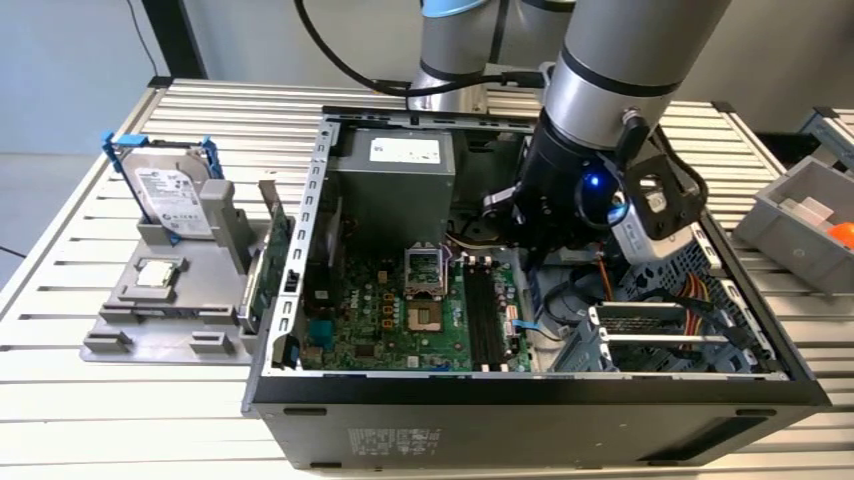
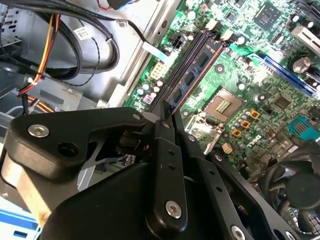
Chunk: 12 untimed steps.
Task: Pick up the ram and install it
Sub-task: 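Insert the ram into the slot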
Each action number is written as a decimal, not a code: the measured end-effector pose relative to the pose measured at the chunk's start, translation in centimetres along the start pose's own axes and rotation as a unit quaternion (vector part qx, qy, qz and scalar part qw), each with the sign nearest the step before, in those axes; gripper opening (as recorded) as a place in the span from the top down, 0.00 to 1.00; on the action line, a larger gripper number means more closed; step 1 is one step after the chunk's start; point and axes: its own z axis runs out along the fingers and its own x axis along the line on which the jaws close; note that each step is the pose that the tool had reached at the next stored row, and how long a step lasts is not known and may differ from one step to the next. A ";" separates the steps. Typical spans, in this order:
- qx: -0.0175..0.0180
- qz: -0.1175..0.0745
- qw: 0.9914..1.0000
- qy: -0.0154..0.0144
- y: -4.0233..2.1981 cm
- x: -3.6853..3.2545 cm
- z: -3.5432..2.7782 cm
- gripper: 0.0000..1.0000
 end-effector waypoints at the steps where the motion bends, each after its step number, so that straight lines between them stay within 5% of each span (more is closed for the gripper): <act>1: 0.000 0.000 1.000 0.000 -0.01 0.00 0.18 1.00; 5: 0.000 0.000 1.000 0.000 -0.04 0.01 0.87 1.00; 7: 0.002 -0.001 1.000 0.000 0.02 0.24 2.55 1.00; 12: 0.002 -0.002 1.000 0.000 0.02 0.40 3.31 1.00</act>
